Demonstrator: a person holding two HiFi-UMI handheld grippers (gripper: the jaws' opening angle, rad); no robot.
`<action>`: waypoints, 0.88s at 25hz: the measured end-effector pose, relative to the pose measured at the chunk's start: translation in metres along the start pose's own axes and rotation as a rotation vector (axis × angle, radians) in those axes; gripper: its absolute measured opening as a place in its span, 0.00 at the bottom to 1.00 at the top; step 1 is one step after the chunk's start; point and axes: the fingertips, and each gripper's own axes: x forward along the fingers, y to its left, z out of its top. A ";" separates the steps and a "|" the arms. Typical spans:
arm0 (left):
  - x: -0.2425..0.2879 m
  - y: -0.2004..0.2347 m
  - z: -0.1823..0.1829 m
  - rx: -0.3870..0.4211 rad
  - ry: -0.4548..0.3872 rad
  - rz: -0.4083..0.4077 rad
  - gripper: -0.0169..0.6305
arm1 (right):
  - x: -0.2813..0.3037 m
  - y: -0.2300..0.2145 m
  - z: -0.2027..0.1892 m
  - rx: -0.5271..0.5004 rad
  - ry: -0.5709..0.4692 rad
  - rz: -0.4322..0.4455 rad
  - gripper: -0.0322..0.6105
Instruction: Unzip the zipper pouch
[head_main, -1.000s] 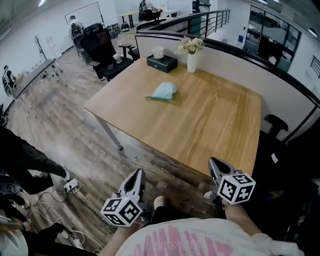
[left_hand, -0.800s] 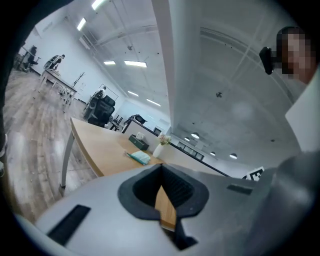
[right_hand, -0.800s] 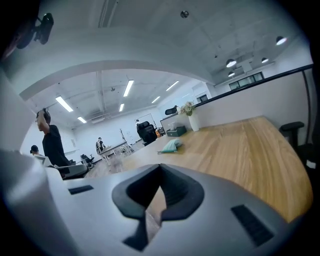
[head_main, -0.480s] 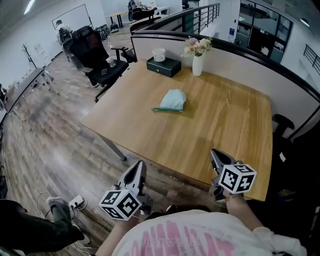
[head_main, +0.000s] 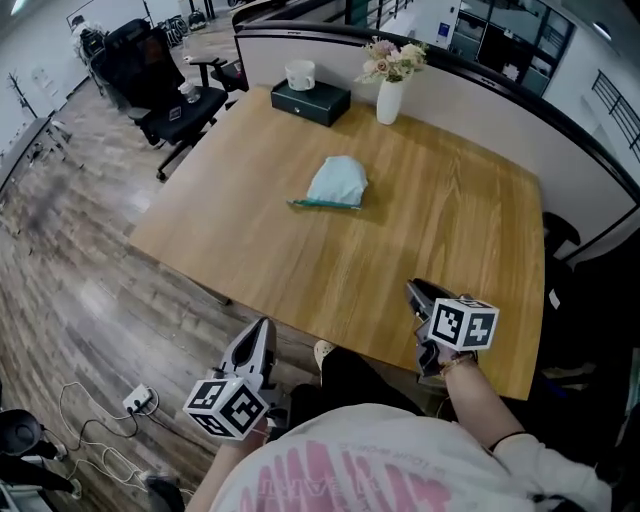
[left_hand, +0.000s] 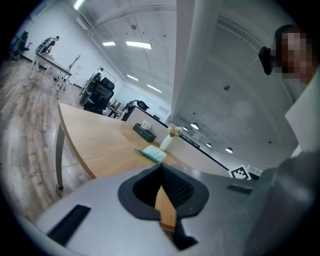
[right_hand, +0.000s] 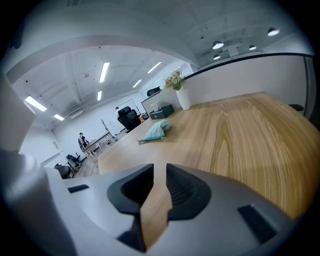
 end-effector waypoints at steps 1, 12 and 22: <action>0.004 0.003 0.000 0.007 0.009 -0.002 0.03 | 0.011 -0.003 0.003 -0.003 0.016 -0.002 0.17; 0.027 0.053 0.010 -0.022 0.049 0.090 0.03 | 0.119 -0.007 0.054 -0.006 0.104 0.026 0.20; 0.026 0.089 0.001 -0.070 0.092 0.196 0.03 | 0.193 0.004 0.077 -0.034 0.166 0.126 0.34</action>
